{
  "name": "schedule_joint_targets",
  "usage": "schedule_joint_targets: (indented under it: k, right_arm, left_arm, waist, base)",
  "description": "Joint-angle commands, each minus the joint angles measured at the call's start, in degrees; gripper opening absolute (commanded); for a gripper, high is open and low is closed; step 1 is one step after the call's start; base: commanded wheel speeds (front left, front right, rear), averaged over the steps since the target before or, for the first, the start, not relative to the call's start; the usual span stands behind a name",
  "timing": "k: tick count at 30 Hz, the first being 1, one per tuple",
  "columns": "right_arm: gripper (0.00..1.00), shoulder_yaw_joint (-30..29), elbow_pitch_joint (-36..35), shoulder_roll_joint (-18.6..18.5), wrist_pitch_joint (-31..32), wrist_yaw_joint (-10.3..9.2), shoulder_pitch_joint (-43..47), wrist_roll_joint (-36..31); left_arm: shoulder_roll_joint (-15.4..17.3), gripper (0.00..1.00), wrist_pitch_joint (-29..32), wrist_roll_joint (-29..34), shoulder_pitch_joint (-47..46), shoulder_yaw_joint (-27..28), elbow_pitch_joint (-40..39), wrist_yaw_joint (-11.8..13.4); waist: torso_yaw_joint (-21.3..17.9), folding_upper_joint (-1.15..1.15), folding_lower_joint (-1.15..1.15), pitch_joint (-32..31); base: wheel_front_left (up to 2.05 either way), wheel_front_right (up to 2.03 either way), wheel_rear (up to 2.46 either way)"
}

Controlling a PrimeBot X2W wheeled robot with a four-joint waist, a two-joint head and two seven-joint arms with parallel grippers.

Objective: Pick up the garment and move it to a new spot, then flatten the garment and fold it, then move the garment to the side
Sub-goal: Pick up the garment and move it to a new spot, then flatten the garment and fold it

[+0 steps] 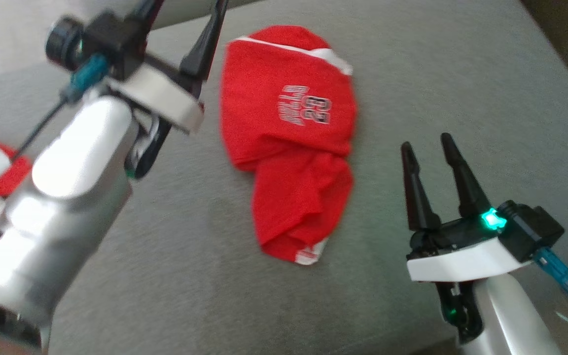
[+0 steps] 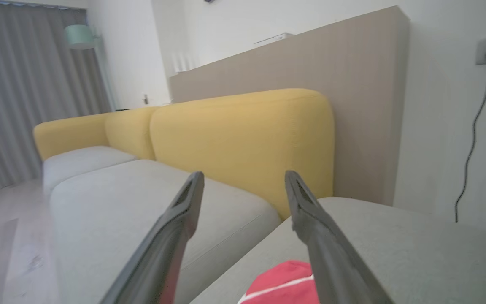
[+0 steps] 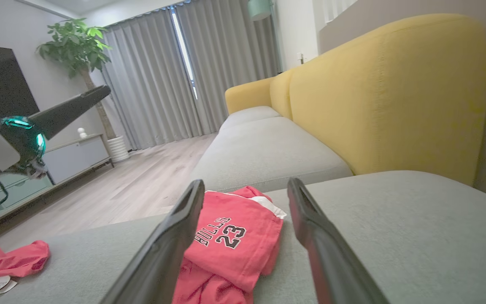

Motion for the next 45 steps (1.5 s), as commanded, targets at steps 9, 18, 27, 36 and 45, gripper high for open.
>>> schedule_joint_targets:
  k: [9,18,27,36,45]
  right_arm:
    - [1.0,-4.31,0.64,-0.23,-0.61,0.43,2.45,-4.34]
    - [1.0,-5.87,2.34,-0.23,-0.61,0.43,7.24,-5.34]
    - [1.0,-5.87,3.32,-0.23,-0.61,0.43,7.22,-5.96]
    - [1.0,-13.5,14.77,-0.23,-0.6,0.43,0.18,-5.92]
    - [1.0,-15.62,37.8,-0.23,0.36,0.43,-12.73,7.68]
  left_arm:
    - [5.67,1.0,-2.66,-0.38,14.41,4.06,-7.23,3.99]
    - [4.08,1.0,-2.8,2.95,38.17,10.73,-20.87,11.63]
    - [-0.52,1.0,-2.81,9.35,46.47,17.16,-24.91,10.91]
    - [-4.16,1.0,-2.82,14.14,47.1,20.49,-23.35,7.0]
    - [-7.63,1.0,-2.82,16.75,46.59,22.23,-20.29,3.41]
  waist:
    - [15.8,0.0,0.0,-6.9]
    - [21.18,0.0,0.0,-10.87]
    - [21.51,0.0,0.0,-10.65]
    - [21.83,0.0,0.0,-7.53]
    - [23.75,0.0,0.0,-4.45]
  base:
    - [0.0,0.0,0.0]
    - [0.0,0.0,0.0]
    - [0.0,0.0,0.0]
    - [0.0,0.0,0.0]
    - [0.0,0.0,0.0]
